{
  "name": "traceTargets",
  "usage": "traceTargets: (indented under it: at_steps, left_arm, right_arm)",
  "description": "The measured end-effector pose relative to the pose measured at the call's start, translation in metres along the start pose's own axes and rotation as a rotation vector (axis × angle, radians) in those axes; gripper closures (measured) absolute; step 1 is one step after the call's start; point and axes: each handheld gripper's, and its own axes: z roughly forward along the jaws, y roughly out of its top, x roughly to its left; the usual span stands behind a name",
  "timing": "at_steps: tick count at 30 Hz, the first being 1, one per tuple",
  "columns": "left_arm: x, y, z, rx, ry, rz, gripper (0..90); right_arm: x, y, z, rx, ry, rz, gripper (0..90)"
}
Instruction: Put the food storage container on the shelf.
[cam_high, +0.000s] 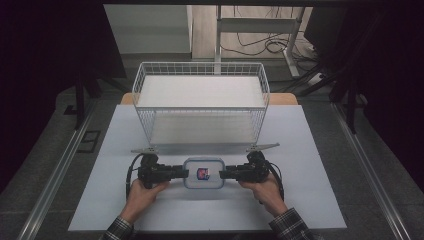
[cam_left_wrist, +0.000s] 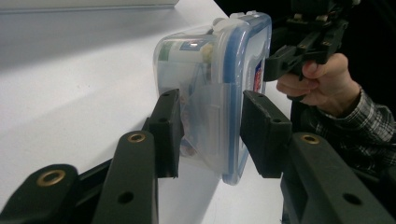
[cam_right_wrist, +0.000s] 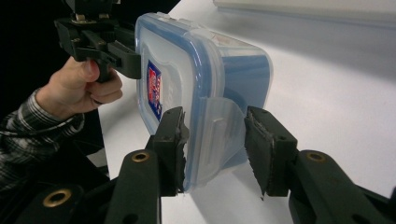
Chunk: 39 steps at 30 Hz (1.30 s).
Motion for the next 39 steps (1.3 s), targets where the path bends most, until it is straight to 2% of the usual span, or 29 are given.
traceTargets:
  at_steps: [6, 11, 16, 26, 33, 39]
  left_arm:
    - [-0.006, 0.008, -0.005, -0.025, 0.011, 0.012, 59.3]
    - [-0.014, 0.019, -0.012, -0.042, 0.021, 0.032, 59.3]
    - [-0.019, 0.031, -0.017, -0.059, 0.029, 0.038, 59.3]
    - [-0.035, 0.070, -0.033, -0.085, 0.047, 0.073, 59.3]
    - [-0.038, 0.096, -0.042, -0.093, 0.043, 0.080, 59.2]
    - [-0.042, 0.121, -0.049, -0.099, 0.062, 0.089, 59.0]
  right_arm:
    - [0.005, 0.008, -0.003, -0.010, -0.003, -0.023, 58.1]
    - [0.012, 0.021, -0.008, -0.031, -0.009, -0.049, 58.0]
    - [0.016, 0.034, -0.013, -0.039, -0.007, -0.056, 58.0]
    - [0.028, 0.069, -0.026, -0.076, -0.006, -0.082, 57.9]
    - [0.035, 0.098, -0.035, -0.093, -0.019, -0.103, 58.0]
    - [0.037, 0.119, -0.039, -0.108, -0.018, -0.104, 58.0]
